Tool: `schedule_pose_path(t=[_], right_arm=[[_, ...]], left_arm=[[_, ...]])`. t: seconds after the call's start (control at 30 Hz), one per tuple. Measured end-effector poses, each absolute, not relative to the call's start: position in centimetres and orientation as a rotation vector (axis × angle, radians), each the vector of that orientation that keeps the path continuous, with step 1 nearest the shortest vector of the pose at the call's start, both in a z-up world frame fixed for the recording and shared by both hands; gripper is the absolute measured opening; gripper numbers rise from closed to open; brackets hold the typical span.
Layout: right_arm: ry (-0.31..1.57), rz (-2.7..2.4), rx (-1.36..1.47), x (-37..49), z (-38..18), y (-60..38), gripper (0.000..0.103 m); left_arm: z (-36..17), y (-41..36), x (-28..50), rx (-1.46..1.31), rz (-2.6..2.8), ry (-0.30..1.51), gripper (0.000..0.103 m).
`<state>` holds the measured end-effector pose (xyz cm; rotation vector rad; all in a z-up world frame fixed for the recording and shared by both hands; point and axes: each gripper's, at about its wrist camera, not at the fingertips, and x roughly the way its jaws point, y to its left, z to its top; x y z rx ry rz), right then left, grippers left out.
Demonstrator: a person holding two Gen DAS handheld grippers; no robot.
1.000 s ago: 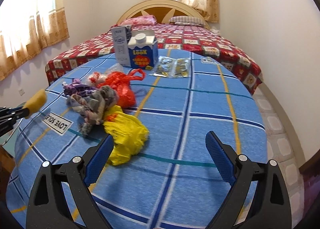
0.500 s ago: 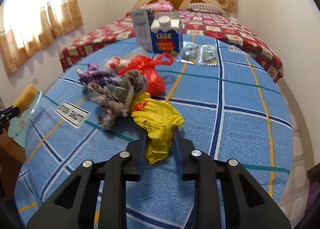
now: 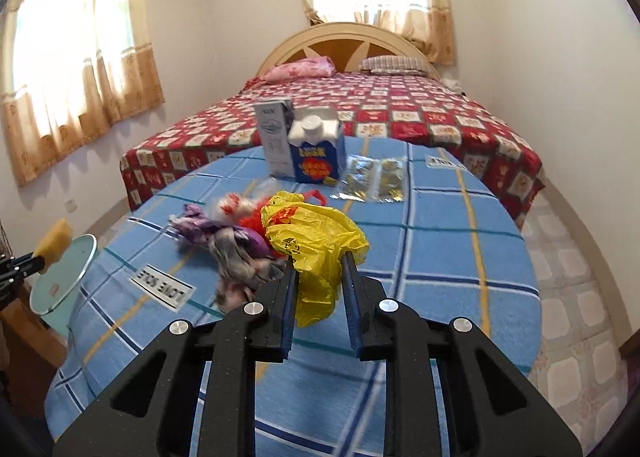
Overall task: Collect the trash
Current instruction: 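Carry the sponge and yellow bag over the blue bin with both grippers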
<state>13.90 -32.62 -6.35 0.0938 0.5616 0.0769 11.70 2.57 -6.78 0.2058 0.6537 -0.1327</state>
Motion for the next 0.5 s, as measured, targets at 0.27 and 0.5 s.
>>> schedule_pose_path(t=[0.27, 0.5], right_arm=[[0.528, 0.166, 0.046, 15.3, -4.7, -28.5, 0.022], [0.538, 0.267, -0.014, 17.4, -4.7, -23.4, 0.022]], left_arm=[[-6.8, 5.6, 11.2, 0.194, -0.068, 0.667, 0.014], [-7.4, 8.3, 10.9, 0.183, -0.005, 0.687, 0.014]])
